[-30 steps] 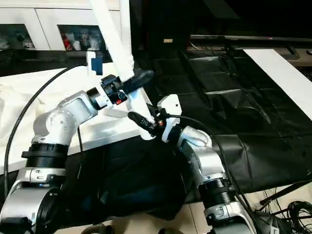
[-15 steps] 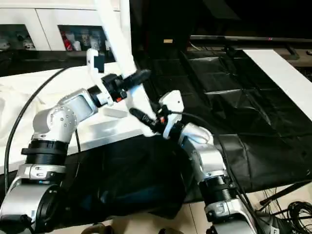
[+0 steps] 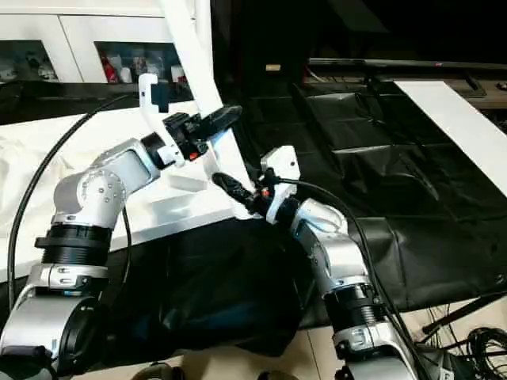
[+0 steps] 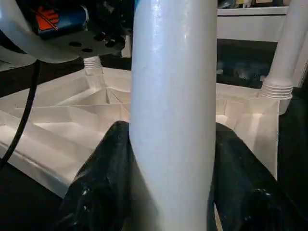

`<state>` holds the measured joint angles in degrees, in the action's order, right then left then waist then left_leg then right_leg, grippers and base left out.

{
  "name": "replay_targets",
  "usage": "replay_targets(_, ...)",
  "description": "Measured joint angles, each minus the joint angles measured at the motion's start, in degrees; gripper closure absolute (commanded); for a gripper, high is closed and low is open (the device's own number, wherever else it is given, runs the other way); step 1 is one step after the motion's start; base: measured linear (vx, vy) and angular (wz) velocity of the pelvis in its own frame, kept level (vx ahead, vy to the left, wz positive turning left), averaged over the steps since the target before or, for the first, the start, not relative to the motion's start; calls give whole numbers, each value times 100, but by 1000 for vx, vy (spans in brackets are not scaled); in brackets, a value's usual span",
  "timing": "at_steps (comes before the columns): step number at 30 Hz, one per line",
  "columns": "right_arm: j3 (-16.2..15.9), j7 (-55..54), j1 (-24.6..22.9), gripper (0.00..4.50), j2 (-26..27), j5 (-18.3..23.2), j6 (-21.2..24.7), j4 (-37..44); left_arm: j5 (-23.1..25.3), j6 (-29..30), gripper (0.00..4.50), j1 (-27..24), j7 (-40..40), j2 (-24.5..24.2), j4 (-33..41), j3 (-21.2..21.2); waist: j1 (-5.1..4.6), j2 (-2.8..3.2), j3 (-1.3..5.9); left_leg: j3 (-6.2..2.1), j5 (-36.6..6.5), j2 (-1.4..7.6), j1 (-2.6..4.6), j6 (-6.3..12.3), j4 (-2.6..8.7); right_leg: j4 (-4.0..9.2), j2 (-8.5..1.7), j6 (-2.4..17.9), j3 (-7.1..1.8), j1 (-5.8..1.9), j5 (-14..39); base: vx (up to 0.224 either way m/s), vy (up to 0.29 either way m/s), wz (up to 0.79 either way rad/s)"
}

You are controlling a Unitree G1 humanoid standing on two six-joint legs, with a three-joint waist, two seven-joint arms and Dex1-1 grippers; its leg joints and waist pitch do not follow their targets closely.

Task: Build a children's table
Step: Insert table leg to table base

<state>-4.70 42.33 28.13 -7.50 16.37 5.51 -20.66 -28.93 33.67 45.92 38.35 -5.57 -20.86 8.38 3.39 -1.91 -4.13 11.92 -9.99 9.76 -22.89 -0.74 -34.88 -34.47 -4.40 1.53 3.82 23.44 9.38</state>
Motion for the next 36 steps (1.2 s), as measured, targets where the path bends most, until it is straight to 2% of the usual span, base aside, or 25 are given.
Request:
replay_targets(3,1,-2,1,265,-2,-4,-2,0,39,-26,264,-1,20,-22,33,-68,-1,0,0,0,0,0,0,0,-1,-1,0,0,0,0,0,0,0,0)
replay_targets(4,1,-11,20,209,-2,-18,0,-17,86,-74,264,0,36,-59,73,-155,-1,0,0,0,0,1,0,0,-2,-2,0,0,0,0,0,0,0,0)
replay_targets(7,14,63,156,189,-42,45,171,-50,366,-228,264,1,182,-195,201,-491,1,0,0,0,0,1,0,0,-4,-3,0,0,0,-1,0,0,0,0)
replay_targets(9,4,262,313,153,-221,183,612,34,676,-358,264,1,341,-363,270,-899,3,0,0,0,0,1,0,0,-7,-4,0,0,0,-4,0,0,0,0)
replay_targets(14,-112,525,410,147,-577,146,1200,153,984,-542,264,10,499,-469,423,-1276,6,-2,1,0,1,2,0,1,-9,-6,0,0,0,-5,0,0,0,0)
replay_targets(20,-303,768,520,147,-745,114,1647,197,1035,-546,265,135,525,-464,487,-1334,0,-2,1,0,1,4,5,0,-15,-19,0,0,0,-4,0,0,0,0)
replay_targets(36,-353,643,682,147,-700,85,1896,197,1177,-691,265,142,777,-597,619,-1553,10,-2,1,-1,13,8,15,-20,-22,-47,0,-2,0,-3,1,0,0,0)
